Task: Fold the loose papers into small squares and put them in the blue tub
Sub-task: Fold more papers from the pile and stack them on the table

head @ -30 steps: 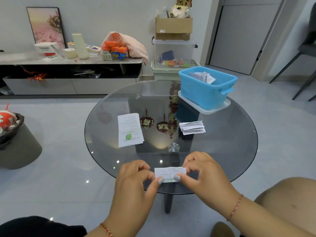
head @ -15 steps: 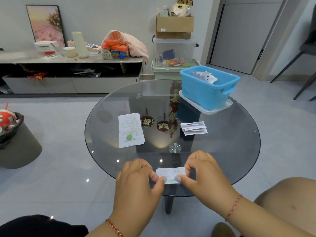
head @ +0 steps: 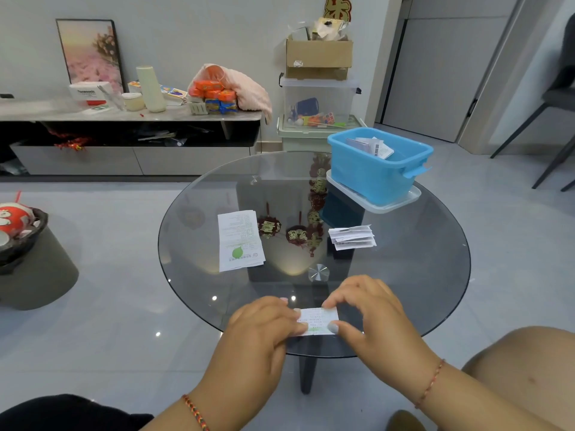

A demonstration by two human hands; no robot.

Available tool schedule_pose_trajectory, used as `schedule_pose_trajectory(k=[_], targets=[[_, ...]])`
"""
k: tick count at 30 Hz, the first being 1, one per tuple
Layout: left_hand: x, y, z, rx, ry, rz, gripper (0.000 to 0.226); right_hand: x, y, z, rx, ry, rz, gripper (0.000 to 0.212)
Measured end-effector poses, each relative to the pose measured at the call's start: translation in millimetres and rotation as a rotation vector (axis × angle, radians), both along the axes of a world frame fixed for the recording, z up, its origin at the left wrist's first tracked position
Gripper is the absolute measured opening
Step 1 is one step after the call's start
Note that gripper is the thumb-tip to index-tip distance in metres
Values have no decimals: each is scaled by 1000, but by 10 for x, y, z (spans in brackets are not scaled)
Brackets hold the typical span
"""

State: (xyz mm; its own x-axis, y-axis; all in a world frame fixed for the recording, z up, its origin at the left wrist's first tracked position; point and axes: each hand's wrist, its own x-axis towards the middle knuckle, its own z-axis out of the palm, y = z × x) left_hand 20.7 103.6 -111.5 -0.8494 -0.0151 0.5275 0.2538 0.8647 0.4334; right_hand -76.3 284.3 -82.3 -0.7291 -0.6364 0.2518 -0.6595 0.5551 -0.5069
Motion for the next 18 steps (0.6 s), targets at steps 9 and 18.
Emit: schedule_pose_trajectory(k=[9, 18], targets=[[123, 41, -75, -330, 199, -64, 9, 111, 57, -96, -26, 389, 358, 5], [50, 174, 175, -218, 227, 59, 16, 92, -47, 5, -228, 443, 241, 6]])
